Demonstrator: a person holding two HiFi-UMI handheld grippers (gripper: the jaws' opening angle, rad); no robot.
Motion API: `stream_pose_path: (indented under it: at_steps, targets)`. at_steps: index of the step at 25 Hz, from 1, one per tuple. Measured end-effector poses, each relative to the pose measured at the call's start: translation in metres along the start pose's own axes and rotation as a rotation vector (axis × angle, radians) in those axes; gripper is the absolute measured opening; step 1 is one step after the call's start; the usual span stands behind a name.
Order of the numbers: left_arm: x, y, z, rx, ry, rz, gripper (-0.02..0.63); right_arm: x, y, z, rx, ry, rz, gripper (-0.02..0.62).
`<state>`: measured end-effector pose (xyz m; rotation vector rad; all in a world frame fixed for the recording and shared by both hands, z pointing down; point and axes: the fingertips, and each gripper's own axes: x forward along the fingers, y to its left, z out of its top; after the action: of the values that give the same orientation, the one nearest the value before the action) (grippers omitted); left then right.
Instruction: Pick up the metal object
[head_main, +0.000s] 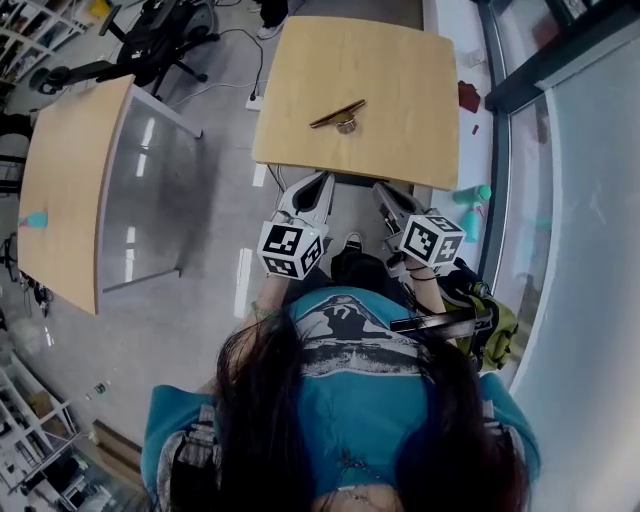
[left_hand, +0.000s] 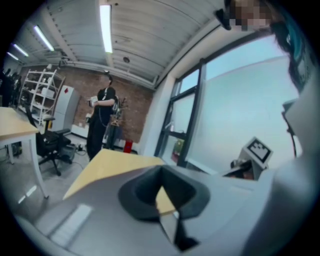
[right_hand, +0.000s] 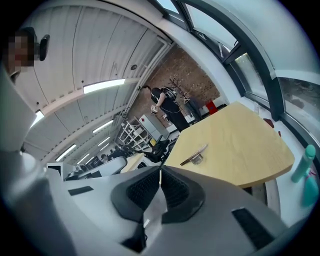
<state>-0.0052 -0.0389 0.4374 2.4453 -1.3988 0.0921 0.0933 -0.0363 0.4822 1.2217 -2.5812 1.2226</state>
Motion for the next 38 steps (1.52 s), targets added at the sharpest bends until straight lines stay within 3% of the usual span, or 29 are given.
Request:
stream_pose_path:
  at_steps: [13,28,31,38]
  targets:
    - [0.035,0.036,-0.009,0.021,0.075,0.08,0.003,0.057,-0.041,0.012,0.093,0.103,0.037,0.015]
    - [0.113,0.128,0.011,0.05,0.117,-0.045,0.005,0.161,-0.088,0.036,0.33,0.135,-0.033,0.022]
    - [0.121,0.147,0.013,0.045,0.128,-0.049,0.005,0.184,-0.101,0.031,0.404,0.166,-0.044,0.112]
    - [0.135,0.176,0.007,0.041,0.164,-0.06,0.005,0.227,-0.14,0.009,0.629,0.201,-0.114,0.147]
